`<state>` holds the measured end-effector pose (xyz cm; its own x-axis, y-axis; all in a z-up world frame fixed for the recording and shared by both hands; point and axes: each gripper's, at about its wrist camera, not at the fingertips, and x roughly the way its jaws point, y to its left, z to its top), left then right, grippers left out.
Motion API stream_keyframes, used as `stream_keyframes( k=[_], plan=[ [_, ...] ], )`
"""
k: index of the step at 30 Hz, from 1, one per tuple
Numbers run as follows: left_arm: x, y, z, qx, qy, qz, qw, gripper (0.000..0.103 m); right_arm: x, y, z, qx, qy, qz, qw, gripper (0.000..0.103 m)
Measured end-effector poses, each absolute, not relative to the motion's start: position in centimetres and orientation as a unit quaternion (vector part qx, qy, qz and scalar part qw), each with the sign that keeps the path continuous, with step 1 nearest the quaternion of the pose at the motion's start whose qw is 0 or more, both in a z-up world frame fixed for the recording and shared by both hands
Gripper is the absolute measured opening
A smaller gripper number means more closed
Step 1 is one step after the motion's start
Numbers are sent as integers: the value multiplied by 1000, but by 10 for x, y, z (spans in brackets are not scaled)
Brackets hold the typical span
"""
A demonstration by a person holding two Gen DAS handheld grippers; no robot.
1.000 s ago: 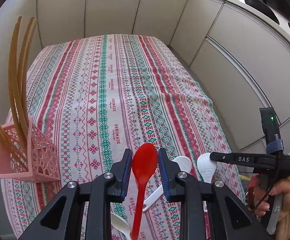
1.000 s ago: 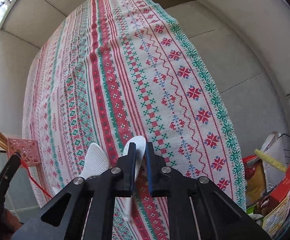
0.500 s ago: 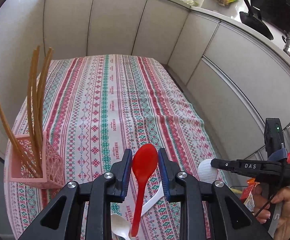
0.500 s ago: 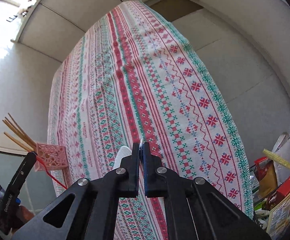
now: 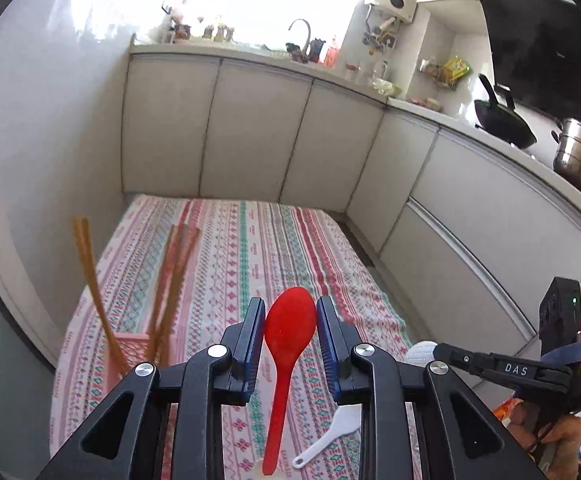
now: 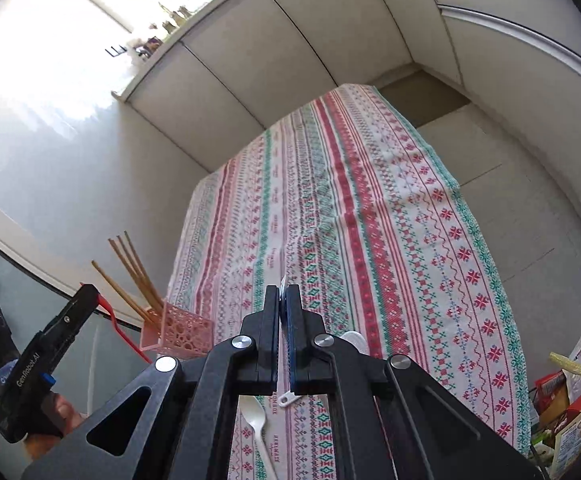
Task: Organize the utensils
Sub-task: 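Lower the red spoon into the basket and open left while right carries the white paddle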
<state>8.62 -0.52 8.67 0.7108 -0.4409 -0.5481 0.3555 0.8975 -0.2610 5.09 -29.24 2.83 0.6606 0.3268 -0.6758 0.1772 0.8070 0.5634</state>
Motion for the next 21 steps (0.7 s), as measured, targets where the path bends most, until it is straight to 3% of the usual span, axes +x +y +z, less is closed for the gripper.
stream_keyframes(
  k=[11, 17, 21],
  plan=[
    [95, 71, 111, -88, 186, -100, 973, 27, 61, -265, 35, 305, 401, 70, 861, 3],
    [116, 71, 85, -65, 166, -82, 981, 27, 65, -255, 36, 301, 400, 73, 863, 3],
    [136, 64, 58, -49, 205, -78, 974, 27, 67, -254, 34, 300, 401, 70, 862, 3]
  ],
)
